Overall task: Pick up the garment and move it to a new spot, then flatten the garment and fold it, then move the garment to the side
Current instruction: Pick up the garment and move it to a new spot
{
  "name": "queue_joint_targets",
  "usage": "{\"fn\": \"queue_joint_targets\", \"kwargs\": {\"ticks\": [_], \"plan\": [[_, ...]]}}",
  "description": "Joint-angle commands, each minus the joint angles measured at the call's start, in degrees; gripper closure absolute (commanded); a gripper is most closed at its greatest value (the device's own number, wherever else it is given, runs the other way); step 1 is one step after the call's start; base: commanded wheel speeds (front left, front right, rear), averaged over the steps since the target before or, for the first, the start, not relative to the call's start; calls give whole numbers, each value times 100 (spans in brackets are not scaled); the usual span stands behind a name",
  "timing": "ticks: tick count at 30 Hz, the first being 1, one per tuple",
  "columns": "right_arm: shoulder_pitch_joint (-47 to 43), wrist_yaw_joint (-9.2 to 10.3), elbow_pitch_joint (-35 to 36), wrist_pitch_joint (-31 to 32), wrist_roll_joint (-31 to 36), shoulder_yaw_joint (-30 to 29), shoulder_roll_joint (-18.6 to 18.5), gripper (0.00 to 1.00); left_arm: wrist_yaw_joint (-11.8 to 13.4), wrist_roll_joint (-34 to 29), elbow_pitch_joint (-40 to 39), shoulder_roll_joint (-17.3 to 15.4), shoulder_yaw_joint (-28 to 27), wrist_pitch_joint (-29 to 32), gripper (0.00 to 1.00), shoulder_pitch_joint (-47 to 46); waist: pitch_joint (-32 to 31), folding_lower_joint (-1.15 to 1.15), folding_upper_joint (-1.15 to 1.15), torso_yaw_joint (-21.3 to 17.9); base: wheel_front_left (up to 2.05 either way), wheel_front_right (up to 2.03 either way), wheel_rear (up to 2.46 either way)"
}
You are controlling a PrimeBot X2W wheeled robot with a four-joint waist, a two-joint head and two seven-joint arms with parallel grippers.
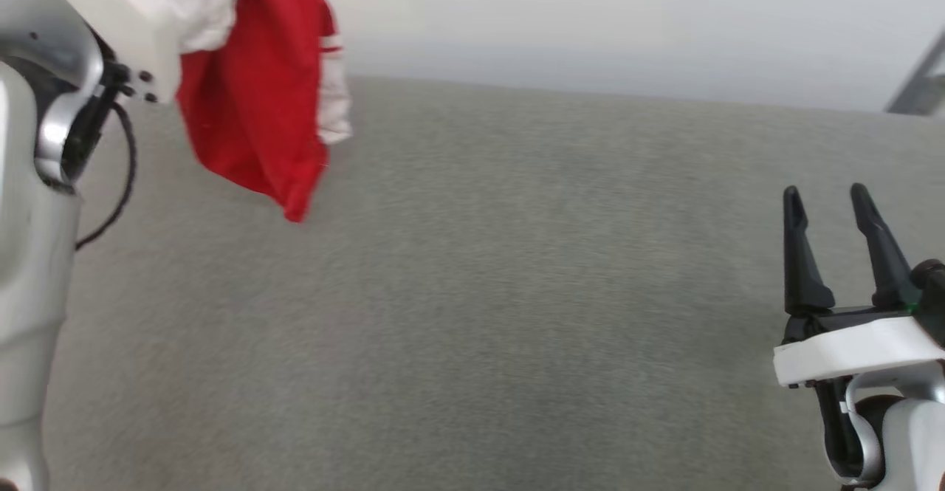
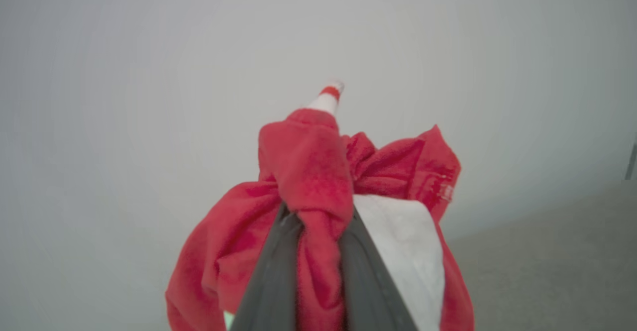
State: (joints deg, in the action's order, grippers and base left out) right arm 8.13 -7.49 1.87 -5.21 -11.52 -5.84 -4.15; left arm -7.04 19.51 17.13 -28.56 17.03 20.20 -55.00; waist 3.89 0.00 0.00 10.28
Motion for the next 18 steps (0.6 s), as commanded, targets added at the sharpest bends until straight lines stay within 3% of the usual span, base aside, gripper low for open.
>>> {"fn": "queue_joint_targets", "kwargs": {"ticks": [1, 11, 18], "plan": [[-57, -1, 24, -37, 17, -35, 20, 0, 45, 45, -221, 7, 10, 90, 100, 101, -18, 0, 0, -287, 0, 0, 0], [-178, -1, 67, -101, -10, -399, 102, 0, 152, 417, -1654, 238, 353, 1097, 100, 624, 94, 0, 0, -1159, 0, 0, 0], [-225, -1, -25, -182, -94, -349, 126, 0, 120, 759, -1879, 444, 853, 1727, 100, 1208, 238, 0, 0, -1576, 0, 0, 0]]}}
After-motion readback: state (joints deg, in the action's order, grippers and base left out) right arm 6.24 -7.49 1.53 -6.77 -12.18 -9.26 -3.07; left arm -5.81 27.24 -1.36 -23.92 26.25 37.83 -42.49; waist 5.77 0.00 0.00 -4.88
